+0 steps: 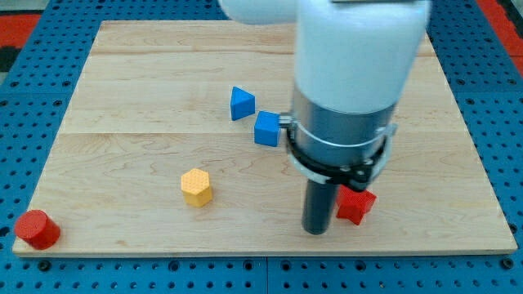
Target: Move red star to bottom right
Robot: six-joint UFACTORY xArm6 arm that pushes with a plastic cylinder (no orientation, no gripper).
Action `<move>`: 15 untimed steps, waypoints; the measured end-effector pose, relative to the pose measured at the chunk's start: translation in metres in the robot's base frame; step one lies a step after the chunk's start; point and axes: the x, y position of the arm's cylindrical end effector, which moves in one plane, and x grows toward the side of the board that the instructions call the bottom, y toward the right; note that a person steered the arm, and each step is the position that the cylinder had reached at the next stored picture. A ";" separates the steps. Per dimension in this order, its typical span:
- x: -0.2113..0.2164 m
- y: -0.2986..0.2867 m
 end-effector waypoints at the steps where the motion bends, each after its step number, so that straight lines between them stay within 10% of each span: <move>1: -0.008 0.008; 7: -0.078 0.045; 15: -0.064 0.157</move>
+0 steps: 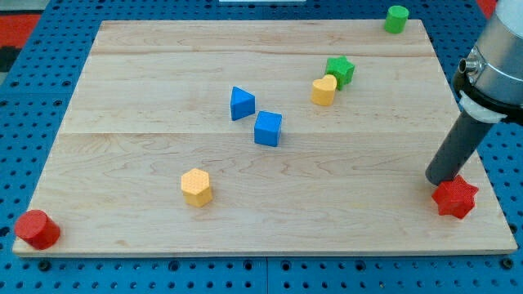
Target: Move red star to bottom right
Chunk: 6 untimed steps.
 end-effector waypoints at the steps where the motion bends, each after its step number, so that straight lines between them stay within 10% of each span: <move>1: -0.011 0.008; 6: 0.010 -0.011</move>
